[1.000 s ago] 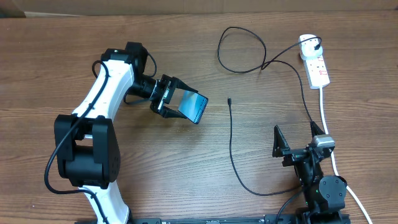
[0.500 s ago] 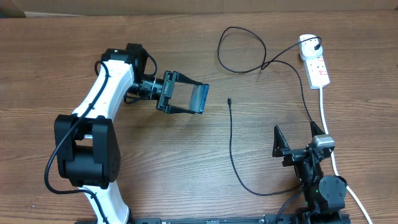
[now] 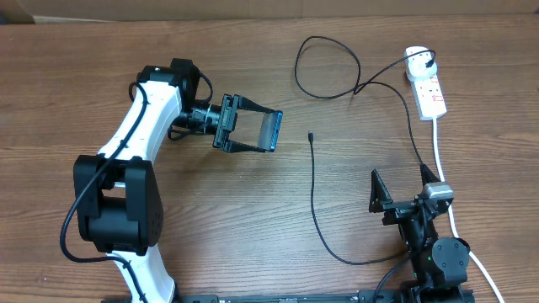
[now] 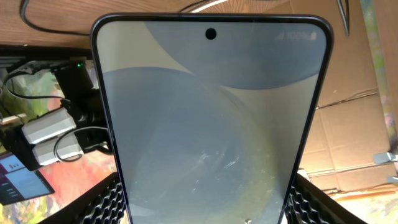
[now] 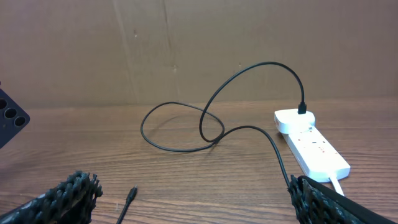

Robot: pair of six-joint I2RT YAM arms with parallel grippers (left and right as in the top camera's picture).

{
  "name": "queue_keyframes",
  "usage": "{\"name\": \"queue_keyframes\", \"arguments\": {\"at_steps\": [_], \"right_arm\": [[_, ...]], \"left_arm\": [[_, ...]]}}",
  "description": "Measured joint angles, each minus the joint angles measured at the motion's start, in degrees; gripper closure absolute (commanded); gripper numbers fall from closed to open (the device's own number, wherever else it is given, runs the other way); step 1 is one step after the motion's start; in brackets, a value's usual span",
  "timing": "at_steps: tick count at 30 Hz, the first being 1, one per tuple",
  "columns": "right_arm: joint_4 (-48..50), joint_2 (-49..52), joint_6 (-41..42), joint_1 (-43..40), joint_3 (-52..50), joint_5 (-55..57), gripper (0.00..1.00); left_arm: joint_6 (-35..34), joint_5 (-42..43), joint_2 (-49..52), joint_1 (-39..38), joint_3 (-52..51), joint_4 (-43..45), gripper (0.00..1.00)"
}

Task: Plug charger to phone and switch on socket
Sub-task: 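Move the right gripper toward the phone held by the left gripper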

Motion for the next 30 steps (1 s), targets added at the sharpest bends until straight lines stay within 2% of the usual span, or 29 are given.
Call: {"name": "queue_keyframes", "arguments": {"at_steps": [8,16,19,22,30], "right_arm": [[0.4,0.0,2.9,0.0,0.0,-2.5,0.0],[-1.3,5.7,8.8,0.0,2.1,-10.4,0.0],[-3.1,10.4,9.3,0.0,6.3,-12.2,0.0],[-6.8,18.9,9.9,0.0,15.7,-15.5,0.0],[-24.7,42.3,10.3,0.0,40.9,-22.8,0.0]], "left_arm": [[7.3,-2.2,0.0,0.0,0.0,3.7,0.96],[15.1,-13.7,0.0,0.0,0.0,6.3,0.96],[17.8,-15.8,0.0,0.0,0.0,7.9,0.96],[19.4,-18.3,0.0,0.0,0.1,8.0,0.96],[22.7,-25.9,0.1,0.0,2.8,4.5,0.96]]}}
